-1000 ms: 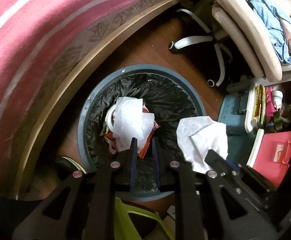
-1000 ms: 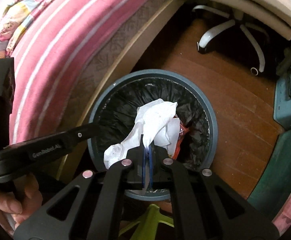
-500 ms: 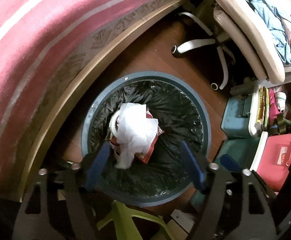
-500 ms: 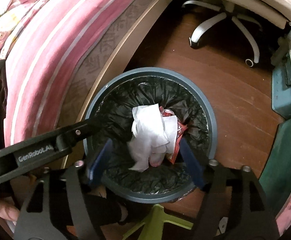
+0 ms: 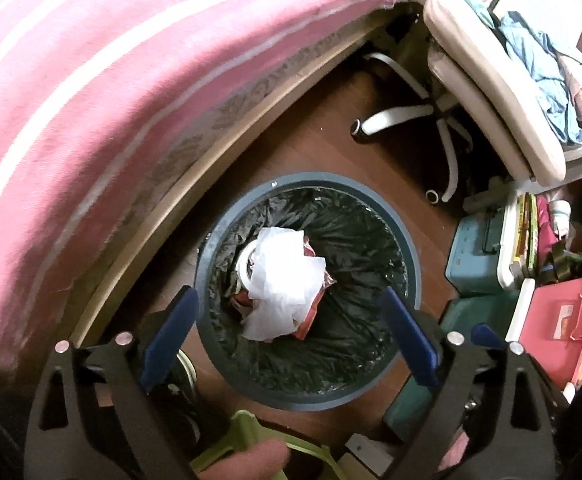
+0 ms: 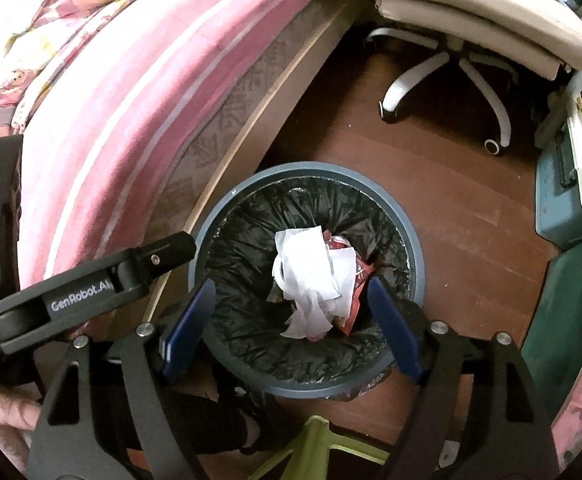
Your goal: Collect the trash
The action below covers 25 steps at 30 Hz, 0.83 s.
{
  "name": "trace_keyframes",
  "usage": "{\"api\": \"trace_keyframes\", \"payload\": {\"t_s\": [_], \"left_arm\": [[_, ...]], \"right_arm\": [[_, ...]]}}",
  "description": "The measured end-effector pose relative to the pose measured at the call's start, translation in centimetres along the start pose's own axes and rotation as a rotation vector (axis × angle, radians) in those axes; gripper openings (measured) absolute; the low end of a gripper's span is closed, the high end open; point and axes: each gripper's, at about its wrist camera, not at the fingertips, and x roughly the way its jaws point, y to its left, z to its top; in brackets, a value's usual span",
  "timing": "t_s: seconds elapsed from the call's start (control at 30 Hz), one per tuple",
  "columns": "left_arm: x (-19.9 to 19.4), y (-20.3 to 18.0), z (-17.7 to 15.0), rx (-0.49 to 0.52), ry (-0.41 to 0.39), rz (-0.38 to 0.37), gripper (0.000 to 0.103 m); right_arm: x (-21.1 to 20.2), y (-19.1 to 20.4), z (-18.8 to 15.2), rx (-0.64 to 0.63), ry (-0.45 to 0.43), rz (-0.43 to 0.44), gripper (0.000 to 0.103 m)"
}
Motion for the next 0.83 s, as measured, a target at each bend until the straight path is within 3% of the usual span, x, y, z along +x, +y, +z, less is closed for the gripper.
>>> {"api": "trace_keyframes", "payload": {"t_s": [0.4,0.53,0.7,0.83], "left_arm": [[-4.0,-0.2,-1.3,0.039,-0.099,0.004,0.097],[-6.6,-0.3,-2.1,0.061,-0.217,0.022,0.097],[-8.4,-0.5,-2.4,0.082,-0.207,-0.003,0.097],[-11.4,0.5,-3.2,0.043,-0.290,-0.027,0.097]], "right_arm": [[-3.9,2.0,-0.8,-0.074,-0.064,-0.012,0.079],[-5.0,2.3,-1.2,-0.089,-0.081,-0.014,0.079],[-6.8,2.9,-1.8,-0.117,-0.103,-0.010,0.079],[-8.7,3.8,-2.5,-0.144,-0.131,0.015,0.080]]}}
